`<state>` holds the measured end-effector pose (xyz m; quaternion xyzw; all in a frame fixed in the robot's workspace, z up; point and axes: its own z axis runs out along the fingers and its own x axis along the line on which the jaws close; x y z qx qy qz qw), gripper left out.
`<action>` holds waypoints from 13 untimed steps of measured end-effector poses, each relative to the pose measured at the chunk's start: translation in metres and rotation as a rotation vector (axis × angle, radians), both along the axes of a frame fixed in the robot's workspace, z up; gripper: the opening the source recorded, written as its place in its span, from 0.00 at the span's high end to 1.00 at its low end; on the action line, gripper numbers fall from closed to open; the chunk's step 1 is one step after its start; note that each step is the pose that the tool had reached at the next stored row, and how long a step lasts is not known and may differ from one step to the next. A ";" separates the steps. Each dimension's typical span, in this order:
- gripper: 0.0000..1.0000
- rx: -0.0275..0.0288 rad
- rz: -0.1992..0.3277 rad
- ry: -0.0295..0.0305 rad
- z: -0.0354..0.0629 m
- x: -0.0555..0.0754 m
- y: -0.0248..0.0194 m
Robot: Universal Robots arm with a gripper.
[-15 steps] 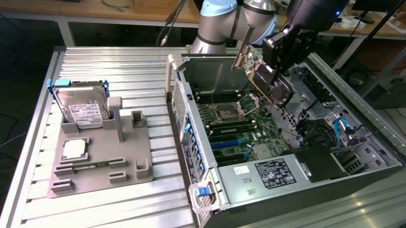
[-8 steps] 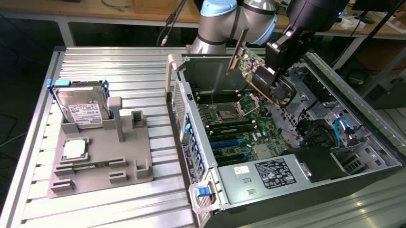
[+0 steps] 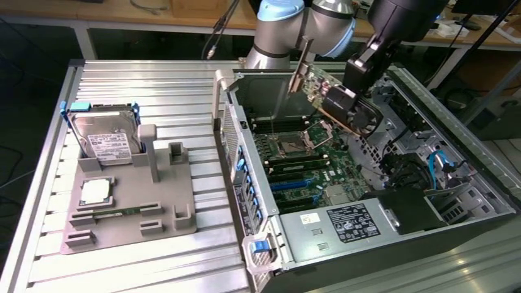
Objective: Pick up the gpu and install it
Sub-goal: 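Insert the gpu into the slot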
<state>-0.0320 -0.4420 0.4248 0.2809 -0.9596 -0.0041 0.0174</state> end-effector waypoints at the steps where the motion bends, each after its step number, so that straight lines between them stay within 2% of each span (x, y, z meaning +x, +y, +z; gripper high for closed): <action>1: 0.73 0.0000 0.018 0.0000 -0.0001 0.000 0.0000; 13: 0.73 0.0000 0.254 0.0000 -0.0022 0.001 0.0000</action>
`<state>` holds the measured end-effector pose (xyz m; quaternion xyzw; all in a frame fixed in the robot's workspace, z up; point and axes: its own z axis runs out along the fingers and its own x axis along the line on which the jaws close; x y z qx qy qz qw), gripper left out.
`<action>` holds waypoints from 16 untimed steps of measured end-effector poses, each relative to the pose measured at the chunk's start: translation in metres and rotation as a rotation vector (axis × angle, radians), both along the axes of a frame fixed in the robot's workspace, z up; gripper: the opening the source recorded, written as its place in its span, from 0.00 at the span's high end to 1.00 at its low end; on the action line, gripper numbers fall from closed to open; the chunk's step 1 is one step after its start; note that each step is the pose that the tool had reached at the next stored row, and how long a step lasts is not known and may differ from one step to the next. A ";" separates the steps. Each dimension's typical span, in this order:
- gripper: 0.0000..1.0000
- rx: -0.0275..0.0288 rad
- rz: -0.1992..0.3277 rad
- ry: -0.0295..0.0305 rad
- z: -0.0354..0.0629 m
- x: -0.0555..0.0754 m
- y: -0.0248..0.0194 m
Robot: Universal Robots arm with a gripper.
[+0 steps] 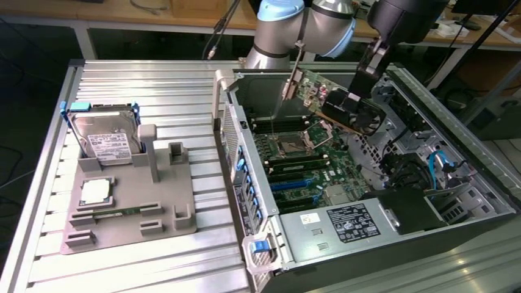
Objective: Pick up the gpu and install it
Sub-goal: 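Insert the gpu into the slot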
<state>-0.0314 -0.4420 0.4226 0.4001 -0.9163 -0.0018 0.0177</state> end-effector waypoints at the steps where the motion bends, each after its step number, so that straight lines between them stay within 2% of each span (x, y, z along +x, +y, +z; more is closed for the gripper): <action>1: 0.73 0.0000 0.019 0.0000 -0.0001 0.000 0.0000; 16: 0.73 0.0000 0.299 0.0000 -0.0026 0.001 0.0000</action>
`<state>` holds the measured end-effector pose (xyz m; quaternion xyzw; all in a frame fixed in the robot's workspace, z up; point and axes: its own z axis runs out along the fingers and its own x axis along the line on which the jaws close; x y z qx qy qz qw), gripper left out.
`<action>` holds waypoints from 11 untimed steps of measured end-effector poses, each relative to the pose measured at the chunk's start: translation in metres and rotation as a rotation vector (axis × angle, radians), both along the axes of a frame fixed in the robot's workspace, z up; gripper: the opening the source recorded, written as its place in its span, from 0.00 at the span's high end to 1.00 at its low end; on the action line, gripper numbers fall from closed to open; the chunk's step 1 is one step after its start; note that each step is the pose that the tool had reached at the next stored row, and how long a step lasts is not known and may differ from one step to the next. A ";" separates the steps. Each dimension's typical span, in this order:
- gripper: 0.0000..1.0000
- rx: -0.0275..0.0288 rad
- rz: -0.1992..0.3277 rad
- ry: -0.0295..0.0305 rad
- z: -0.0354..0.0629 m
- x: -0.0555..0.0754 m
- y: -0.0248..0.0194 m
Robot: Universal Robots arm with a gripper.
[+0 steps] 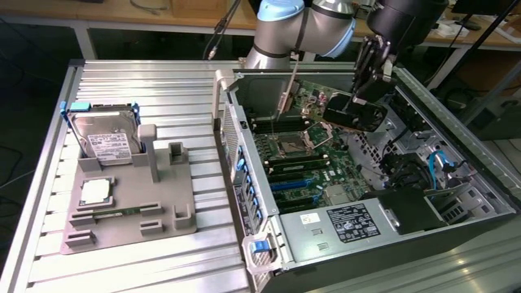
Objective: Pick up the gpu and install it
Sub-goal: 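Insert the gpu into the slot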
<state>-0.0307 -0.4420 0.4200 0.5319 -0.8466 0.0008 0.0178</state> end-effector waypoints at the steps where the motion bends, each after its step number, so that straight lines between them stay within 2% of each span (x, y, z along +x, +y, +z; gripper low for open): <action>1: 0.73 0.0000 0.020 0.0001 -0.0002 0.000 0.0000; 6: 0.73 0.0000 0.115 0.0000 -0.0010 0.000 0.0000; 11: 0.73 0.0000 0.244 0.0000 -0.0020 0.000 0.0000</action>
